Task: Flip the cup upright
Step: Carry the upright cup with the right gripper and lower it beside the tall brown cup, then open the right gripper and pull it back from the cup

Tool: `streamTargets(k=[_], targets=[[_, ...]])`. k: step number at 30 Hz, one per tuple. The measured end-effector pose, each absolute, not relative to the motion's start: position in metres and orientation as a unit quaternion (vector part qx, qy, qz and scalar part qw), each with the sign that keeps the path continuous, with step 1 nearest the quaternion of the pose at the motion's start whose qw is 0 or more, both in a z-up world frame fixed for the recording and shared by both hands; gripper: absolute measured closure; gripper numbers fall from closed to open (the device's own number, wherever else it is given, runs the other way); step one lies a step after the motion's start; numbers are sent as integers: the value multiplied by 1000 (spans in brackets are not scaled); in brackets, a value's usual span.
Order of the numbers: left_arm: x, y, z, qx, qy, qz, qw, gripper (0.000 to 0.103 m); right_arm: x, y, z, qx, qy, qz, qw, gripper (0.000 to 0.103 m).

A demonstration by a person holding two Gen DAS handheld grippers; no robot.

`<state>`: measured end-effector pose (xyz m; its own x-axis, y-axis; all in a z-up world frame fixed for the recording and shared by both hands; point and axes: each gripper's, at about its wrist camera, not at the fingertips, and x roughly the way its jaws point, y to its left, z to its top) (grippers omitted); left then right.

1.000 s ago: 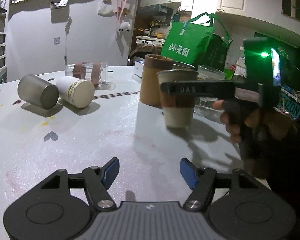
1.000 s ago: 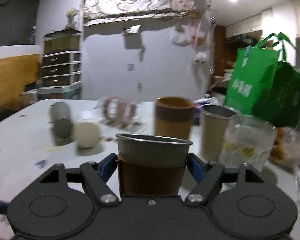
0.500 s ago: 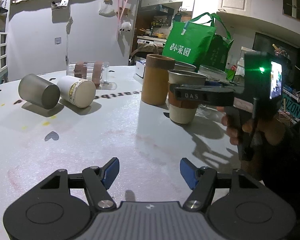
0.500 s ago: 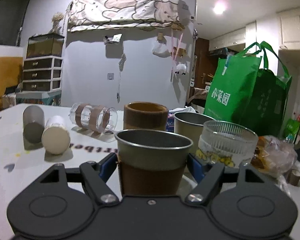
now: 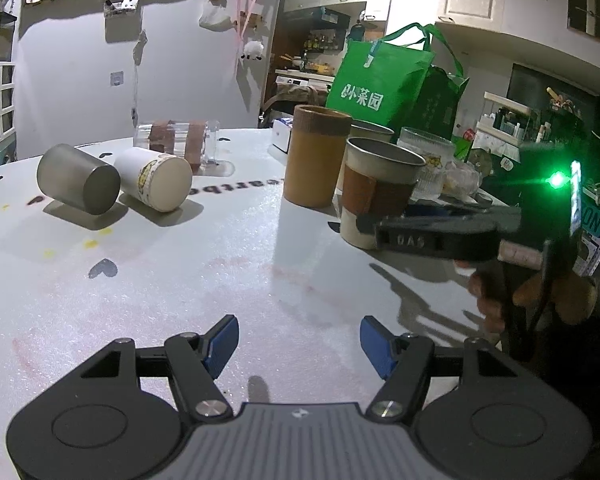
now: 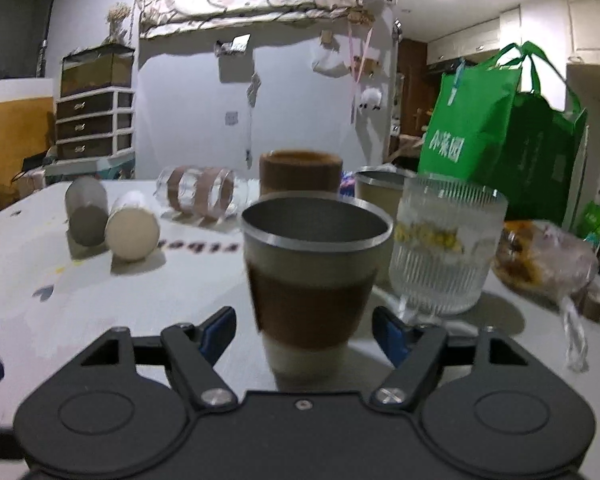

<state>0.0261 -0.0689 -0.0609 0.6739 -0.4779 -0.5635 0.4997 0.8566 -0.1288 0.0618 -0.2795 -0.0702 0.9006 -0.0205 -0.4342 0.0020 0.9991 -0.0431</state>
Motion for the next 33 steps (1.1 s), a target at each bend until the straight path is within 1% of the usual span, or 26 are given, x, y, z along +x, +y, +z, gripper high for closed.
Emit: streamTargets(k=[2, 4, 16, 18, 19, 21, 23, 28, 29, 30, 31, 32, 33], targets=[[26, -70, -62, 19, 304, -268, 914, 35, 65, -279, -76, -29, 230, -16, 973, 53], [27, -71, -62, 20, 304, -268, 914, 35, 70, -280, -79, -24, 234, -16, 972, 58], [28, -69, -60, 22, 301, -257, 918, 35, 86, -289, -79, -7, 237, -51, 970, 59], [28, -68, -58, 24, 298, -252, 920, 35, 80, -291, -75, 2, 237, -48, 970, 56], [29, -68, -56, 25, 295, -249, 922, 35, 78, -293, -73, 10, 238, -46, 970, 53], [29, -67, -52, 26, 290, -242, 925, 35, 69, -295, -64, 23, 234, -42, 971, 51], [30, -66, -47, 27, 283, -234, 930, 34, 59, -295, -54, 29, 222, -41, 974, 48], [31, -65, -34, 27, 266, -210, 941, 28, 28, -291, -30, 26, 195, -45, 979, 39], [31, -65, -32, 26, 263, -203, 943, 27, 24, -291, -27, 26, 194, -45, 980, 37], [31, -65, -29, 25, 259, -197, 945, 22, 18, -290, -23, 25, 192, -46, 980, 36], [30, -65, -27, 25, 256, -192, 947, 18, 13, -290, -21, 23, 190, -46, 980, 31], [29, -65, -26, 25, 252, -187, 949, 16, 9, -289, -18, 20, 188, -47, 981, 26], [29, -64, -24, 25, 249, -182, 951, 13, 4, -288, -15, 16, 185, -49, 981, 24]])
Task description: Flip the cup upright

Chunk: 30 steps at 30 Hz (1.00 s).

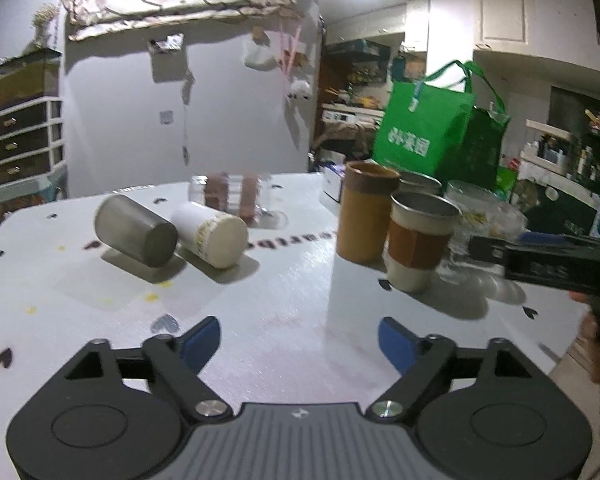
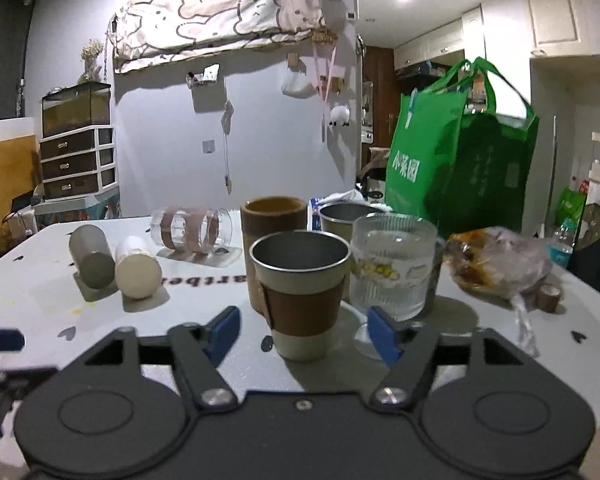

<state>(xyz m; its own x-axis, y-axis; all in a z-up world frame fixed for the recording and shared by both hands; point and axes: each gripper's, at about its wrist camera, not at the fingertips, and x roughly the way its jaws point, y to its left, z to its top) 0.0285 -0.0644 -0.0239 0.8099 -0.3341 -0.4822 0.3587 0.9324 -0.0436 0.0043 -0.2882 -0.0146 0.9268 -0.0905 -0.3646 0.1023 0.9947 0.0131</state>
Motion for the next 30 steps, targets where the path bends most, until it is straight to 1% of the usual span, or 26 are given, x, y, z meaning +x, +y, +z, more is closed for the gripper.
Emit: streamTargets(k=[4, 7, 10, 19, 30], targets=[[26, -63, -17, 19, 239, -164, 957, 3, -15, -287, -6, 10, 170, -52, 984, 14], [22, -62, -13, 19, 232, -151, 961, 0, -27, -287, -3, 8, 161, -59, 985, 2], [17, -62, -10, 20, 226, -140, 964, 0, -34, -285, -2, 4, 160, -63, 985, 0], [6, -58, -4, 16, 224, -118, 967, 0, -52, -282, 4, -1, 151, -68, 986, 0], [1, -55, -8, 15, 232, -104, 967, 0, -57, -278, 0, -6, 160, -71, 985, 0]])
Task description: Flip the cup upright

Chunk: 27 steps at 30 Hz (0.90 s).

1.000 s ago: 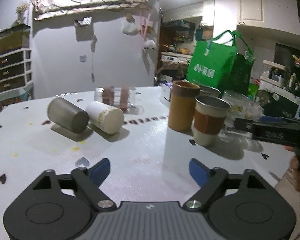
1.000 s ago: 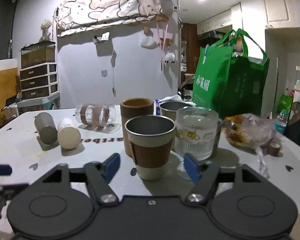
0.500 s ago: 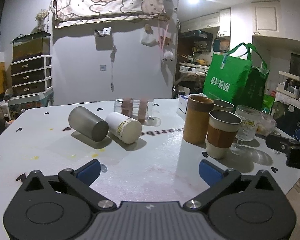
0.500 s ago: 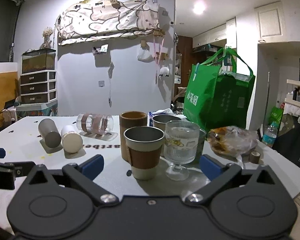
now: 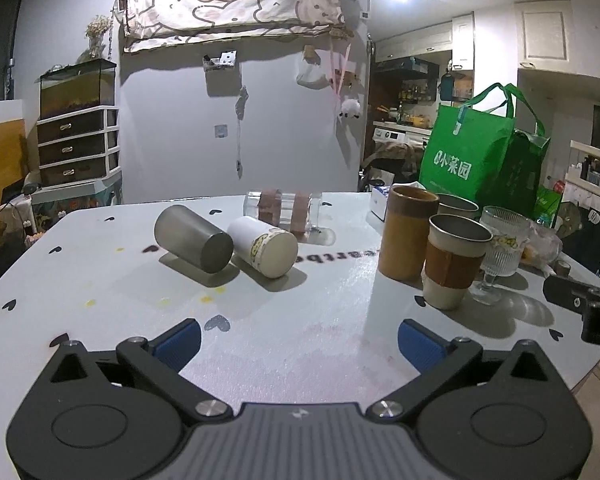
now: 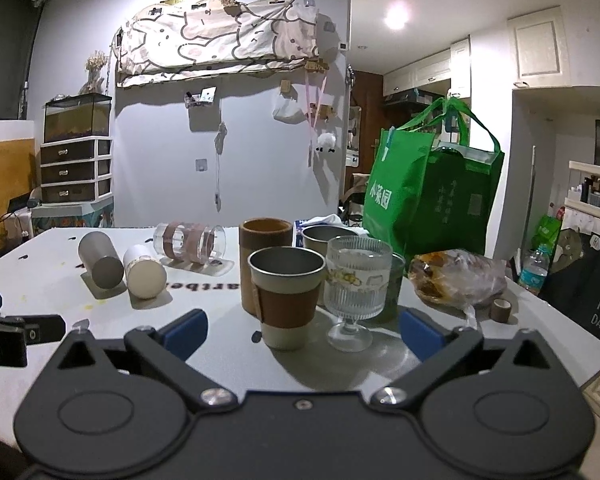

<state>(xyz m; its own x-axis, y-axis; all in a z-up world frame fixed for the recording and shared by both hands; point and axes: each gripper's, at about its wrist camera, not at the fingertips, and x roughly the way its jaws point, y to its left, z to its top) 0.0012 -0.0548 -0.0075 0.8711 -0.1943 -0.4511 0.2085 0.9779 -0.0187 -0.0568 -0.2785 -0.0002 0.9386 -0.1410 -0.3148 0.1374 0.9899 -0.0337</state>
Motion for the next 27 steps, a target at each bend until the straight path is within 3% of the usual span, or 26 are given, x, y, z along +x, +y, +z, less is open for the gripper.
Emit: streamTargets(k=[27], targets=[[0, -52, -5, 13, 229, -94, 969, 0, -56, -277, -1, -3, 164, -67, 984, 0]])
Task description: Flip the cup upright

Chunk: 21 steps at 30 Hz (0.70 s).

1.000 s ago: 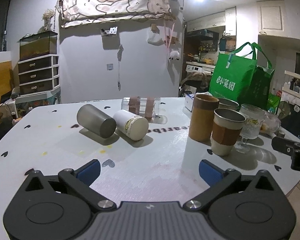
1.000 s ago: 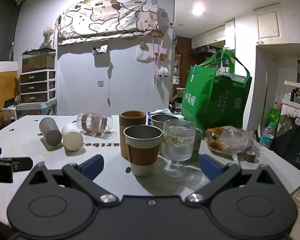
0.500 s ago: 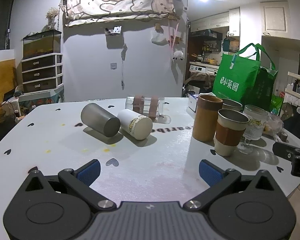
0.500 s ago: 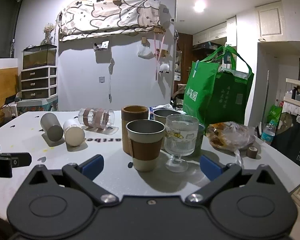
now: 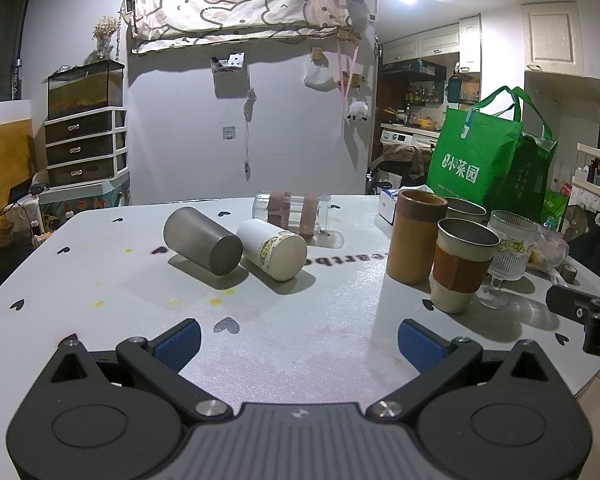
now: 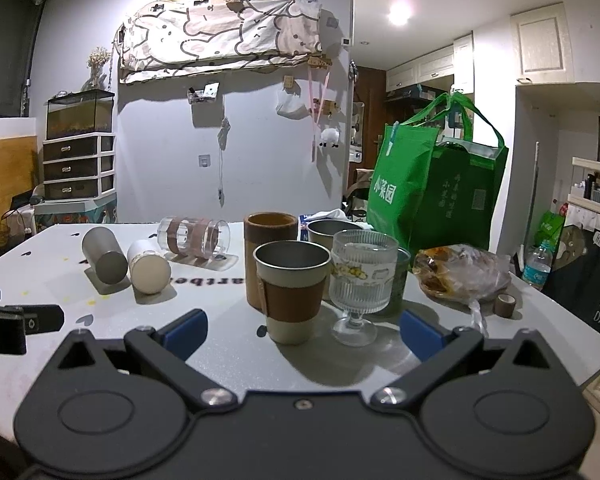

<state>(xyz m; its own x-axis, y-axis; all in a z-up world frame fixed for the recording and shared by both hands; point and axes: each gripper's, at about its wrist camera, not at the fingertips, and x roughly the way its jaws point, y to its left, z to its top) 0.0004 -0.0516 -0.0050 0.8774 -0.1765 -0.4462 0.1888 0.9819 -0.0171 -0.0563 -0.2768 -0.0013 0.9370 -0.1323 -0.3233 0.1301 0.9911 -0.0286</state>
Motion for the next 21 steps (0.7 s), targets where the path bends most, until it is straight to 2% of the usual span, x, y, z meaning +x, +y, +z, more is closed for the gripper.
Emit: streamTargets(k=[21], targets=[[0, -51, -5, 14, 229, -93, 969, 0, -57, -275, -2, -3, 164, -65, 984, 0]])
